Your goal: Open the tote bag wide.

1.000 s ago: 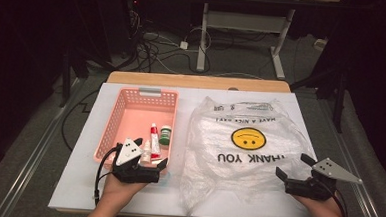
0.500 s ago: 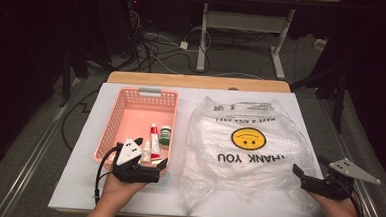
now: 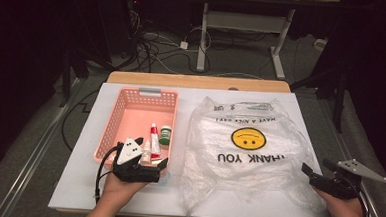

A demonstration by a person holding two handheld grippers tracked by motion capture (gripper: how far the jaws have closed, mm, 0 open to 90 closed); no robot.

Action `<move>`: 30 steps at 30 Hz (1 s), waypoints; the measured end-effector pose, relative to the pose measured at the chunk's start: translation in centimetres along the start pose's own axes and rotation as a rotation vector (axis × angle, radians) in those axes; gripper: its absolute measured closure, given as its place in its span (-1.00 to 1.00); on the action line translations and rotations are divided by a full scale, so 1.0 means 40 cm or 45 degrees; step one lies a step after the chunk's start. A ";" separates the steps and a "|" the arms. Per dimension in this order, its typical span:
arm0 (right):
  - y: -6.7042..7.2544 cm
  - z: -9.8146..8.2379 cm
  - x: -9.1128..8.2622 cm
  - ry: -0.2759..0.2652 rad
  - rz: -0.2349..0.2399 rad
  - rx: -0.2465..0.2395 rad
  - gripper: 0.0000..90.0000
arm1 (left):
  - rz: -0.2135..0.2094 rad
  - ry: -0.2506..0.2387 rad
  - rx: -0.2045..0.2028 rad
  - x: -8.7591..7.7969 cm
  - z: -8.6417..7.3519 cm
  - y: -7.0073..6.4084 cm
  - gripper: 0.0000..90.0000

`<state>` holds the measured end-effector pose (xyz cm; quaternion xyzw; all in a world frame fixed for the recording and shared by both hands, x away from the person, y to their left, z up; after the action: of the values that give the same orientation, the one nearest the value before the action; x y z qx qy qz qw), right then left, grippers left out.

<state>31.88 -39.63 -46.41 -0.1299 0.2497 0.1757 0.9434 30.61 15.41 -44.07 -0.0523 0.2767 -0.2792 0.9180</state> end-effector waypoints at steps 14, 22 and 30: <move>-0.021 -0.042 0.041 0.203 0.039 0.079 -0.16 | -0.008 -0.002 0.010 0.003 0.004 -0.005 -1.00; -0.003 -0.042 0.046 0.242 0.049 -0.001 0.21 | -0.005 -0.004 0.012 0.004 0.010 -0.007 -1.00; 0.005 -0.042 0.043 0.250 0.083 -0.034 0.98 | -0.033 0.029 -0.041 -0.001 0.025 -0.008 -1.00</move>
<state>32.48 -39.55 -48.74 -0.1508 0.3426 0.1962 0.9063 30.97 15.13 -43.12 -0.0674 0.2909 -0.2870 0.9102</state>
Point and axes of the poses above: each handheld gripper's, and its own axes: x roughly forward along the jaws, z roughly out of its top, y roughly to its left, the point moved 2 cm from there along x, roughly forward along the jaws, and after that the axes turned 14 degrees about -x, right-handed, at the moved point
